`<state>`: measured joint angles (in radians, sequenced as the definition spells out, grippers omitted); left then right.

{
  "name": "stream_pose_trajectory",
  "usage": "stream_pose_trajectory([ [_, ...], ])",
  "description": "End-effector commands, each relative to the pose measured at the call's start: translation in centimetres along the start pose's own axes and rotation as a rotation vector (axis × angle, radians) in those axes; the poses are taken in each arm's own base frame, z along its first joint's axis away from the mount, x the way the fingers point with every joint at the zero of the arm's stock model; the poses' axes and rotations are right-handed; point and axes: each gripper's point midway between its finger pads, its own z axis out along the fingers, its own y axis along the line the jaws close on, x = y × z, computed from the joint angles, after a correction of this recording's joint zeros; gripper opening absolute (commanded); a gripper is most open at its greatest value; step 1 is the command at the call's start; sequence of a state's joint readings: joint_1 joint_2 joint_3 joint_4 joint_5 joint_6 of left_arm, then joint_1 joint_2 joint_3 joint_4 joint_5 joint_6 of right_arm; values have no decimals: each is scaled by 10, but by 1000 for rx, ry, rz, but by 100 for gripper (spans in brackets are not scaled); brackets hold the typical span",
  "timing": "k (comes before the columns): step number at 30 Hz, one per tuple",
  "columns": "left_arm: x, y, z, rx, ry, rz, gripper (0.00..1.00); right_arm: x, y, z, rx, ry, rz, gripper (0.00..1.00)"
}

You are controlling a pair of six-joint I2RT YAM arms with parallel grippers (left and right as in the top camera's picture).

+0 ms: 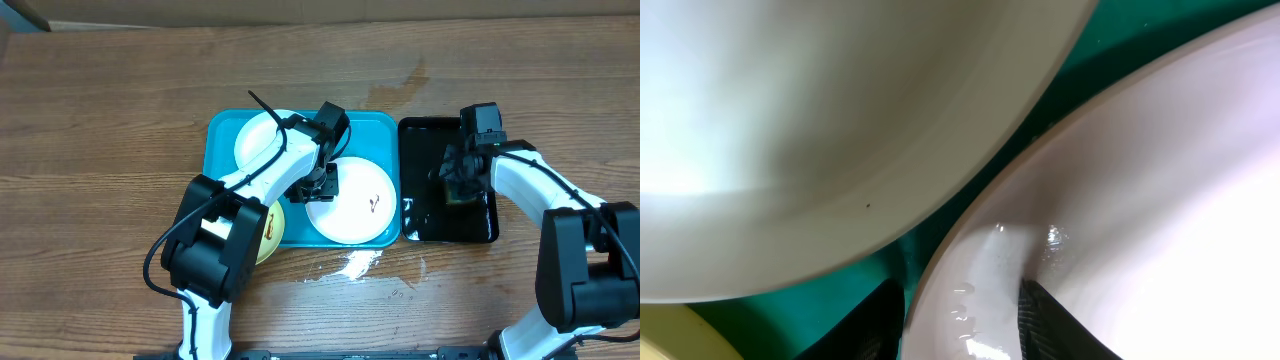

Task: Clean dirty plates on tray and stack at the side
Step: 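Lift the green sponge with the right gripper and carry it toward the plate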

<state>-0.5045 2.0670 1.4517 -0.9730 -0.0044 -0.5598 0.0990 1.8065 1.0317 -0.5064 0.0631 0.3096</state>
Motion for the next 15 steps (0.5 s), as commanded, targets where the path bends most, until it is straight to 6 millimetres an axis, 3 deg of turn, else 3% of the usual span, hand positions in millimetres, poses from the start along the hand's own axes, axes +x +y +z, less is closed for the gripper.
stream_pose_trajectory([
  [1,3,3,9,-33,9,-1,40,-1,-3,0,11,-11,-1,14],
  [2,2,4,9,-35,8,-1,39,-2,-2,0,7,-10,-1,6],
  [3,2,4,9,-36,8,-1,39,-2,-1,0,-1,-12,-1,5],
  [5,2,4,9,-36,8,2,40,-6,1,-3,-4,-17,-1,23],
  [6,2,4,9,-35,8,2,40,-8,2,-6,-3,-15,-1,44],
  [7,2,4,9,-36,8,2,41,-9,2,-9,-1,-11,-1,50],
  [11,2,4,9,-36,7,2,43,-13,2,-28,14,26,-3,56],
  [15,0,7,9,-57,-7,1,44,1,-3,-29,37,85,-5,62],
])
